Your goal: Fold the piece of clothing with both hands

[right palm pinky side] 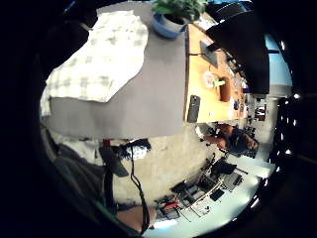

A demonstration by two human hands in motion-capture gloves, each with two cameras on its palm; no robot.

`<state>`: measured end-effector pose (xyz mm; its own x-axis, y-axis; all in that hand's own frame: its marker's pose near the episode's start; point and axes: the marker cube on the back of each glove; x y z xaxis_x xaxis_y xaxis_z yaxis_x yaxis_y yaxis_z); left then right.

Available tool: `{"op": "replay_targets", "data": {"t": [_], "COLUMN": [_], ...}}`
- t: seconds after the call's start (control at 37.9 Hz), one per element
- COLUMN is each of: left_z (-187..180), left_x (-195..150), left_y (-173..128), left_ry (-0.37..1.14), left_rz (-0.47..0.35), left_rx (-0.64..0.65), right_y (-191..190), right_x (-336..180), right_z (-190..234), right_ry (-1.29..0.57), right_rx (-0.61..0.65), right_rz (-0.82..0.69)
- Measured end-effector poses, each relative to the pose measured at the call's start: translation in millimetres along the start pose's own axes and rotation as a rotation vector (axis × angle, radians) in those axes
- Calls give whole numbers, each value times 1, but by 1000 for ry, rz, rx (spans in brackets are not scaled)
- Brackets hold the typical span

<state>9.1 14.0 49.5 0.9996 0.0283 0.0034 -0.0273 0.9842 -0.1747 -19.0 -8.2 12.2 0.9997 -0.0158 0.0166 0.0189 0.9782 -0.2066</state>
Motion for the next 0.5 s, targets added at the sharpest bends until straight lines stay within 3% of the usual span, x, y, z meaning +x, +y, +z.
{"op": "replay_targets", "data": {"t": [0.18, 0.29, 0.5], "left_z": [90, 135, 178], "left_x": [27, 33, 19], "left_y": [-1, -7, -37], "left_ry": [-13, -45, -103], "left_rz": [95, 101, 49], "left_rx": [-166, -251, -207], "right_y": [-16, -35, -59], "right_x": [-7, -8, -9], "right_z": [64, 105, 155], "right_ry": [83, 70, 209], "right_rx": [-142, -208, -277], "right_rz": [-60, -77, -53]}}
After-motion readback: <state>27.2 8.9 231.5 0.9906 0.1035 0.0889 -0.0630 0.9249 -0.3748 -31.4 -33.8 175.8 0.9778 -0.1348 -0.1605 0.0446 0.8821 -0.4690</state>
